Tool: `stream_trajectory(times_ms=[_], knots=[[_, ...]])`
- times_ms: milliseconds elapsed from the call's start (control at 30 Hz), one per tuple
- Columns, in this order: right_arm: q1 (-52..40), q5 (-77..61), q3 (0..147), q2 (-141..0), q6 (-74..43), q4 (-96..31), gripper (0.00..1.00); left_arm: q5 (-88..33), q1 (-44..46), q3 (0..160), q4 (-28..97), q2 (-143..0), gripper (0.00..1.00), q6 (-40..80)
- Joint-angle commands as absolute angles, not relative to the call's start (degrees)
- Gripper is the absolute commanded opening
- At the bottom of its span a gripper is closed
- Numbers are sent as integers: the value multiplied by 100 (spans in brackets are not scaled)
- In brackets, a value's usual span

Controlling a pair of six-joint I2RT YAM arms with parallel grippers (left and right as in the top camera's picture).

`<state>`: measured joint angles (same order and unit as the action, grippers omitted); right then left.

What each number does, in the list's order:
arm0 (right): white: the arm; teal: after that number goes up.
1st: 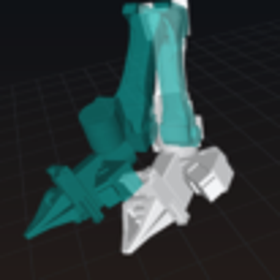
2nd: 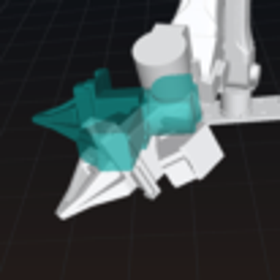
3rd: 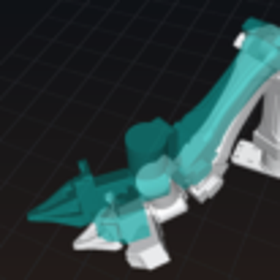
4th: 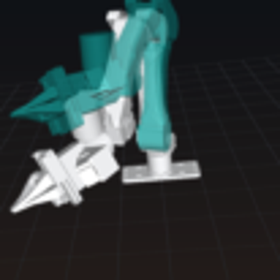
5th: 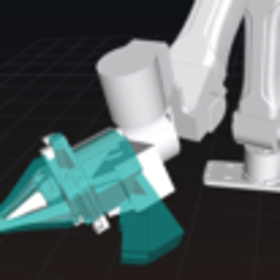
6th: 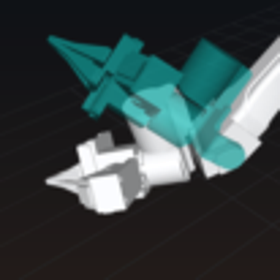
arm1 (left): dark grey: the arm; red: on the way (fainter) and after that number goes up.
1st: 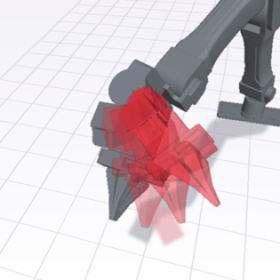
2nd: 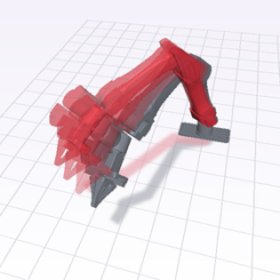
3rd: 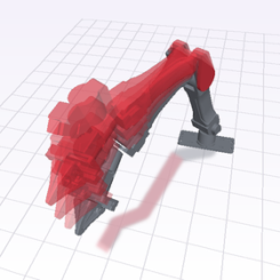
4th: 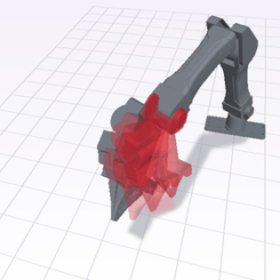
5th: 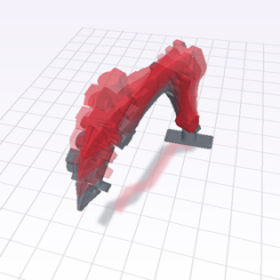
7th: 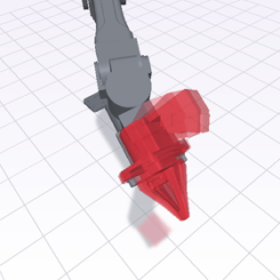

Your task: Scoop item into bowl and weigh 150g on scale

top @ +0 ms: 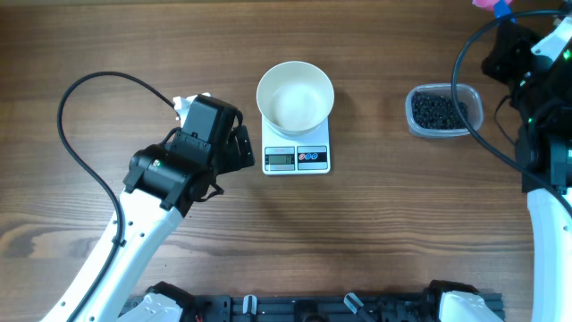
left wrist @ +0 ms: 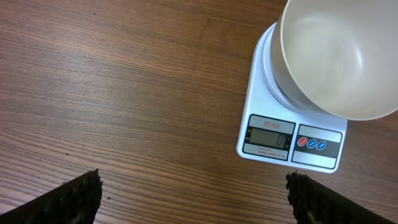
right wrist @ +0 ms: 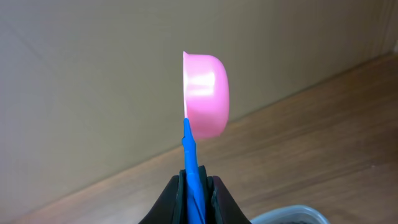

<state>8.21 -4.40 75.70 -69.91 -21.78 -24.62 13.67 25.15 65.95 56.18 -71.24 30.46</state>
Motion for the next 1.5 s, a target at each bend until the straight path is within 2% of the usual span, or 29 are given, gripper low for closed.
stream_trajectory(times_ms=[0, 767, 833, 933, 1000, 1200, 1333, 1467], knots=[[849, -338, 7725, -6991, -1446, -2661, 4, 1441, 2486, 6569, 5603, -7102, 100, 3041], [849, -515, 7725, -6987, -1369, -3074, 4, 1151, 2486, 6569, 5531, -7102, 100, 3030], [849, -515, 7725, -6989, -1372, -3083, 4, 834, 2486, 6569, 5433, -7102, 100, 2707], [849, -703, 7725, -6989, -1369, -3116, 4, -224, 2504, 6569, 5142, -7102, 100, 1184], [849, -801, 7725, -6989, -1369, -3122, 4, -471, 2502, 6569, 5083, -7102, 100, 801], [849, -794, 7725, -6991, -1369, -3116, 4, -471, 2521, 6569, 5131, -7102, 100, 117], [849, -788, 7725, -6993, -1350, -3048, 4, -285, 2714, 6567, 5118, -7111, 100, 117], [849, -729, 7725, -6993, -1350, -3050, 4, 495, 3138, 6567, 5109, -7126, 100, 480]])
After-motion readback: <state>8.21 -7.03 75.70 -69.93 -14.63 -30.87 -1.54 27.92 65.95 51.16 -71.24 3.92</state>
